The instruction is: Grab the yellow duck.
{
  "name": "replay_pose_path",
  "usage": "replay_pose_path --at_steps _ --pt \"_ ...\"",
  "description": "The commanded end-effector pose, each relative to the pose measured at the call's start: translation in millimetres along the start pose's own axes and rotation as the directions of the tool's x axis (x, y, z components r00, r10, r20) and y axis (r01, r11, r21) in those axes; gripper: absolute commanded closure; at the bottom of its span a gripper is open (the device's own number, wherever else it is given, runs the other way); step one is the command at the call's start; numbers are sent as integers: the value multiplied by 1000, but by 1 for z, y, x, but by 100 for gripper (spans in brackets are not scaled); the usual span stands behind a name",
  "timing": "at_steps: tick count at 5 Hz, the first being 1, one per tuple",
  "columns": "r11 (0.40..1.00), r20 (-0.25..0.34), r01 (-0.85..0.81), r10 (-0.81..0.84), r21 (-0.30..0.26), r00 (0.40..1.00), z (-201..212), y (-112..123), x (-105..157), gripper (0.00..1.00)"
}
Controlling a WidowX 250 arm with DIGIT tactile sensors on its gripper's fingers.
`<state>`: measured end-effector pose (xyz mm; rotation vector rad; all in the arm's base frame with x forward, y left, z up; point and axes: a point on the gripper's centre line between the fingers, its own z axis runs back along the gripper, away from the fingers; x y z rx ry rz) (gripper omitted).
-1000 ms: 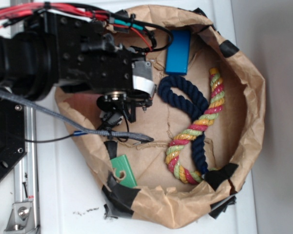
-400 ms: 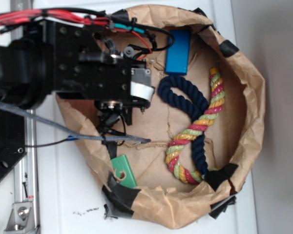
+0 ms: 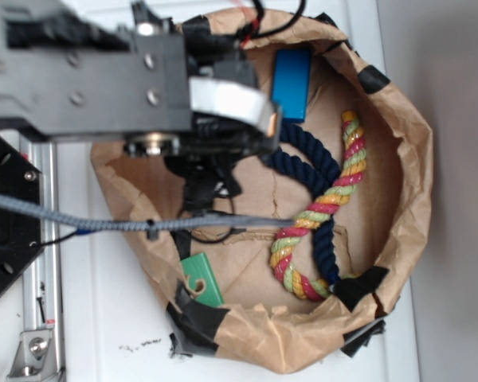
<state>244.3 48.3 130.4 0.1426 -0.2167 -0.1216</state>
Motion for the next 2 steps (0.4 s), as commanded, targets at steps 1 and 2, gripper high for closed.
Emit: replay_pose_path --at_steps 1,2 --pt "990 20 -136 136 -39 990 64 18 29 100" --pt "991 30 -125 126 -37 992 62 14 26 100"
